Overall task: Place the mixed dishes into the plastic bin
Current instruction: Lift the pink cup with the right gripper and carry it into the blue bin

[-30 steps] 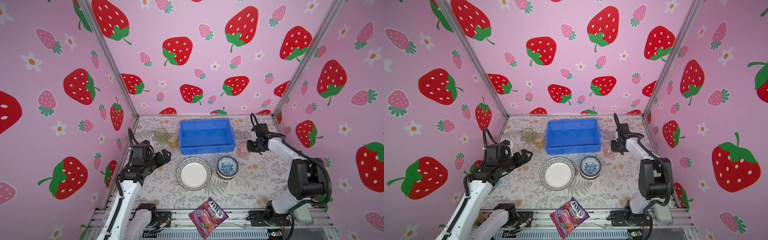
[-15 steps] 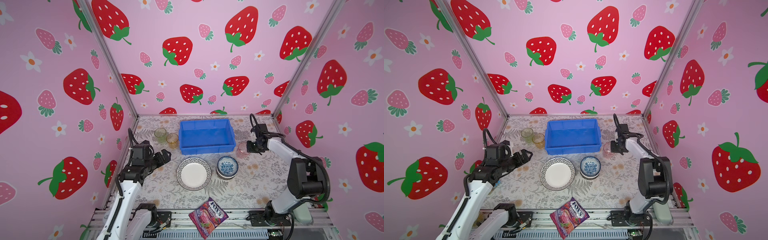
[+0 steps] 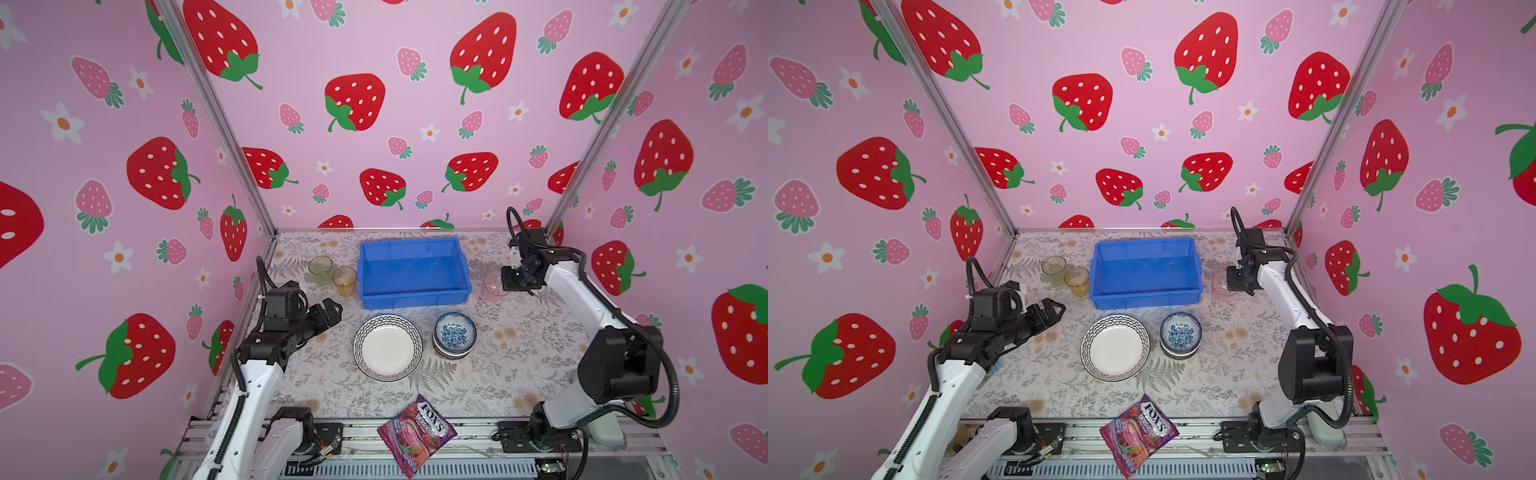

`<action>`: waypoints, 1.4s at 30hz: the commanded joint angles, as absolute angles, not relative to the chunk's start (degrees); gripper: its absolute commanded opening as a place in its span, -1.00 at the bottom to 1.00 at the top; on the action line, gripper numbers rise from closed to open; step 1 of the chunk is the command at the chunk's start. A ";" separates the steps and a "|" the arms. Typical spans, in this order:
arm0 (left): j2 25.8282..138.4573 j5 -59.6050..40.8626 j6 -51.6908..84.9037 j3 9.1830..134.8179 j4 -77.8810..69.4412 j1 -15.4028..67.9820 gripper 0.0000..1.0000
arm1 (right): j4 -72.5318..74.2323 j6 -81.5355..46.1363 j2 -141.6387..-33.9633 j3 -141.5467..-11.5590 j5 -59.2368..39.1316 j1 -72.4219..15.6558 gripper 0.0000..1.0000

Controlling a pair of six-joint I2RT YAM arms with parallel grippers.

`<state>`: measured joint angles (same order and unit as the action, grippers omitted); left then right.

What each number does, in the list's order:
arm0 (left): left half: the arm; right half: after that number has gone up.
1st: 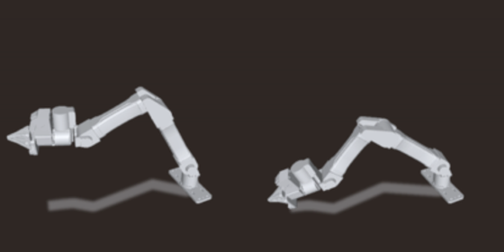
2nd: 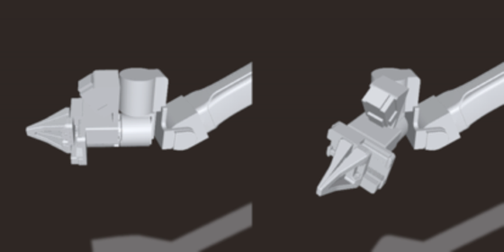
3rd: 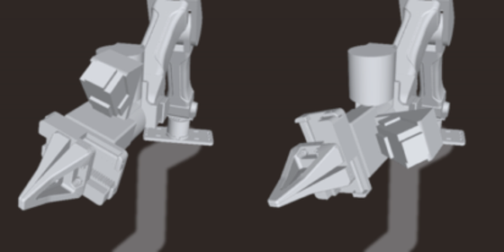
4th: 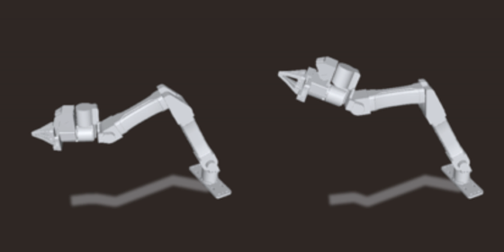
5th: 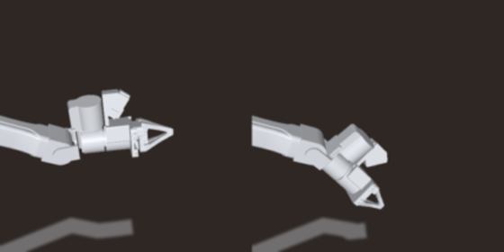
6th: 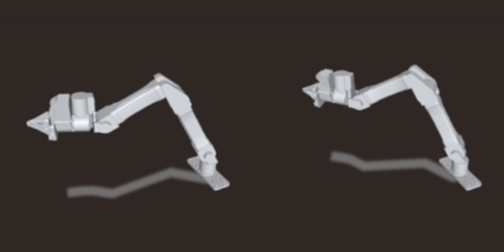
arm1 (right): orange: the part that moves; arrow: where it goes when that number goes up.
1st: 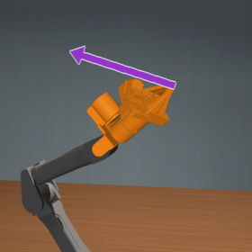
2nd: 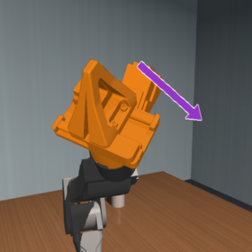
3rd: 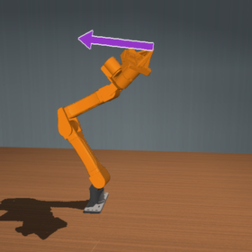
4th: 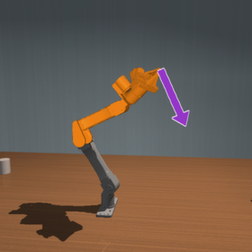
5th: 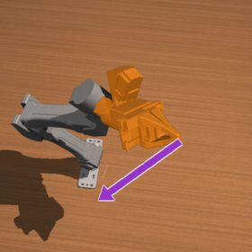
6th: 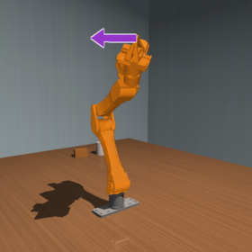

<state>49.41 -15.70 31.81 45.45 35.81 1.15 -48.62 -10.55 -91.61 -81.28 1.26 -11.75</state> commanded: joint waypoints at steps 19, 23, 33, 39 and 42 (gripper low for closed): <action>49.97 -16.08 32.44 48.32 37.85 1.41 0.98 | -50.95 -17.09 -111.27 -116.05 -1.63 -22.75 -0.92; 49.92 -16.00 32.43 48.43 38.19 1.41 0.98 | -48.37 -20.12 -116.07 -118.72 -0.95 -23.20 -0.93; 50.34 -15.73 32.60 48.08 38.15 1.41 0.98 | -45.98 -27.88 -125.70 -125.45 0.87 -23.12 -0.93; 50.87 -15.72 32.53 48.18 38.14 1.36 0.98 | -44.28 -30.52 -128.07 -125.60 2.58 -23.15 -0.90; 51.13 -15.73 32.61 48.13 38.12 1.41 0.98 | -44.29 -31.11 -129.20 -126.14 2.86 -23.14 -0.88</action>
